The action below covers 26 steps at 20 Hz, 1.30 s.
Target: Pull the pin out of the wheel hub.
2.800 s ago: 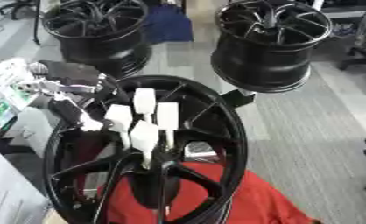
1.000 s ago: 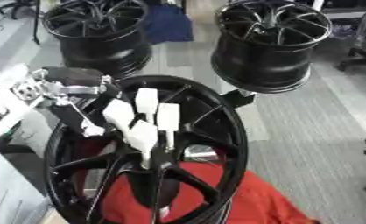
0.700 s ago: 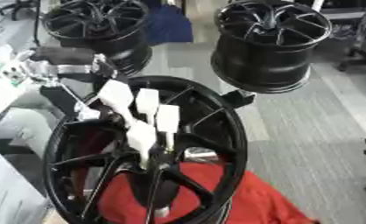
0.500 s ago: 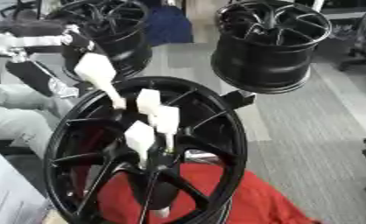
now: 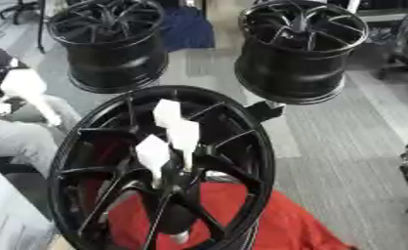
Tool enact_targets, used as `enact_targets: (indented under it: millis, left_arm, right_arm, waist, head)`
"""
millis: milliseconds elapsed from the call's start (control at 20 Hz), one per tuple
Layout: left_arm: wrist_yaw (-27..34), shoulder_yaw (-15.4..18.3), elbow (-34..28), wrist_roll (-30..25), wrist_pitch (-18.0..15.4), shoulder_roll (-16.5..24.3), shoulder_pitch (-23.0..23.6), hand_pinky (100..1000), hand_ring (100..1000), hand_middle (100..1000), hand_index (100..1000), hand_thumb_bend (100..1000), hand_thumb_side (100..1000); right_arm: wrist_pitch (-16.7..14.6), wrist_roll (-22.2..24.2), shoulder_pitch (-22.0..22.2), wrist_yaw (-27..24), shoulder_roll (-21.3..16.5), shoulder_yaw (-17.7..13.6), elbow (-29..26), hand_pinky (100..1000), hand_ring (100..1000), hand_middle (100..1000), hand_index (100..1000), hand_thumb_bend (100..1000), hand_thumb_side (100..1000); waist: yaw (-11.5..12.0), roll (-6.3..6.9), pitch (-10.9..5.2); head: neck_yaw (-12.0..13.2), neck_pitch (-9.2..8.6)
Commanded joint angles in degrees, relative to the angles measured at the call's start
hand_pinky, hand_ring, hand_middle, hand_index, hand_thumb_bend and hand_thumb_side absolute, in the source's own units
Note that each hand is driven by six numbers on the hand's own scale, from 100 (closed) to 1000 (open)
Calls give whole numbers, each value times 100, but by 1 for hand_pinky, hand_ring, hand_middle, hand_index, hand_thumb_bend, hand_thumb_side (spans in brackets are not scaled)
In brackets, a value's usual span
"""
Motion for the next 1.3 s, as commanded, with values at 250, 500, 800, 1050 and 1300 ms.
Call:
enact_targets:
  millis: [250, 500, 800, 1050, 1300]
  left_arm:
    - [-1042, 451, 846, 716, -568, 16, 174, 648, 625, 865, 935, 100, 902]
    - [-913, 560, 844, 916, -660, -10, 284, 630, 605, 839, 927, 100, 776]
    - [890, 864, -201, 928, -760, -506, 662, 533, 493, 656, 849, 100, 605]
    - [2751, 1230, -1716, 1260, 51, -1464, 1267, 519, 477, 620, 839, 100, 597]
    - [3228, 1394, -3035, 1884, 1076, -2652, 1760, 515, 475, 606, 833, 100, 677]
  right_arm:
    - [4, -25, 19, -3, -37, -25, -137, 526, 593, 597, 798, 100, 505]
    - [2, -24, 24, -6, -30, -24, -137, 526, 593, 597, 798, 100, 505]
    - [-4, -41, 6, -8, -2, -35, -137, 526, 593, 597, 798, 100, 509]
    - [-10, -45, -27, -24, 40, -40, -137, 526, 593, 597, 798, 100, 509]
    - [-11, -48, -59, -40, 86, -46, -137, 527, 593, 597, 798, 100, 509]
  waist:
    - [48, -26, -17]
    - [68, -34, -16]
    - [90, -51, 6]
    - [108, -97, 41]
    - [137, -167, 78]
  head:
    - [-19, -15]
    - [-11, -15]
    - [-42, -15]
    - [-62, -15]
    - [-43, -15]
